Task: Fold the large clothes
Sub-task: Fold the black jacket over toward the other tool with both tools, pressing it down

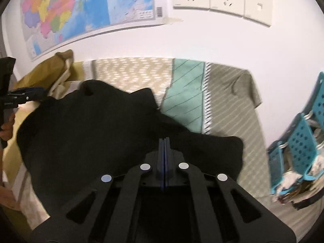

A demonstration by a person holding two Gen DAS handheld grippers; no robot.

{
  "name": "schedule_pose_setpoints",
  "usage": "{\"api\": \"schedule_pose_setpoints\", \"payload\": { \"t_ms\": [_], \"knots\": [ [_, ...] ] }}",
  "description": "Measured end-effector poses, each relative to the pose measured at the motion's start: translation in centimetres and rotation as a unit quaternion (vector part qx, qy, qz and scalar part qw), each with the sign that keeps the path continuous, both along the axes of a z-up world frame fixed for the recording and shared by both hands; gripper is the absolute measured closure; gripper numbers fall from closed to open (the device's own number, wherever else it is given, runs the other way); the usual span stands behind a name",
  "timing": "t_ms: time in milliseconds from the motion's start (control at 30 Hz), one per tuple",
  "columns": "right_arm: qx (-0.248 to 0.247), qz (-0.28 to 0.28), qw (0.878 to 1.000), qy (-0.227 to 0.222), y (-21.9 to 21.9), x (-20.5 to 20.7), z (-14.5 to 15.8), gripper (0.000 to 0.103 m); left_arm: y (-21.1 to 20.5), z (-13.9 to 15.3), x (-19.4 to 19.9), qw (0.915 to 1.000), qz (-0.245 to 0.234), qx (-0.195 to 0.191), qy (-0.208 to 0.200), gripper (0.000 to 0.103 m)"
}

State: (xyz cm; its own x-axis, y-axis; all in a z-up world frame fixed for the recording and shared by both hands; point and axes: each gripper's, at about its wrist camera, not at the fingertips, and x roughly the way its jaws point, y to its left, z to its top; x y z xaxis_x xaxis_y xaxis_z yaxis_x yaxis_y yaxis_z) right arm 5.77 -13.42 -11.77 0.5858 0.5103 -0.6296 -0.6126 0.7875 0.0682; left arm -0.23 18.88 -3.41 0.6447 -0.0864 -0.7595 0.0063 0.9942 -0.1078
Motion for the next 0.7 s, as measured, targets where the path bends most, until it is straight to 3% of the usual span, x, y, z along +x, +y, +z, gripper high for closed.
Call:
{"api": "schedule_pose_setpoints", "payload": {
  "t_ms": [133,200,233,267,300,333,433,533,600,667,700],
  "knots": [
    [0.004,0.004,0.999,0.036,-0.2,0.8,-0.9,0.099,-2.5,-2.5,0.8,0.9951,-0.068,0.049,0.052,0.034],
    [-0.004,0.001,0.999,0.049,0.0,0.6,-1.6,0.059,-3.4,-3.3,0.9,0.9931,-0.071,0.076,0.055,0.035],
    [-0.005,-0.001,0.999,0.048,0.1,0.5,-1.8,0.037,-3.6,-3.5,0.9,0.9929,-0.075,0.075,0.055,0.045],
    [-0.006,-0.001,0.999,0.046,0.2,0.3,-2.0,0.035,-3.5,-3.4,0.9,0.9937,-0.077,0.066,0.049,0.056],
    [-0.010,0.001,0.999,0.046,0.4,0.1,-2.1,0.034,-3.4,-3.4,1.0,0.9942,-0.072,0.065,0.047,0.093],
    [-0.015,0.003,0.999,0.046,0.5,0.1,-2.2,0.034,-3.3,-3.6,1.3,0.9942,-0.063,0.070,0.052,0.101],
    [-0.013,0.003,0.999,0.048,0.6,0.1,-2.3,0.033,-2.3,-3.0,1.6,0.9969,-0.026,0.069,0.028,0.103],
    [-0.005,0.001,0.999,0.053,0.2,0.2,-2.1,0.033,-1.1,-1.4,1.6,0.9991,-0.008,0.041,0.002,0.103],
    [-0.006,0.004,0.998,0.055,0.2,0.0,-2.1,0.026,-0.6,-0.8,1.5,0.9993,-0.005,0.038,-0.002,0.102],
    [-0.018,0.016,0.998,0.050,0.6,-0.5,-2.2,0.019,0.0,-0.6,1.3,0.9998,-0.016,0.009,0.007,0.095],
    [-0.031,0.018,0.998,0.043,0.9,-0.8,-2.4,0.019,0.0,-0.8,1.1,0.9997,-0.018,0.014,0.008,0.086]
  ]
}}
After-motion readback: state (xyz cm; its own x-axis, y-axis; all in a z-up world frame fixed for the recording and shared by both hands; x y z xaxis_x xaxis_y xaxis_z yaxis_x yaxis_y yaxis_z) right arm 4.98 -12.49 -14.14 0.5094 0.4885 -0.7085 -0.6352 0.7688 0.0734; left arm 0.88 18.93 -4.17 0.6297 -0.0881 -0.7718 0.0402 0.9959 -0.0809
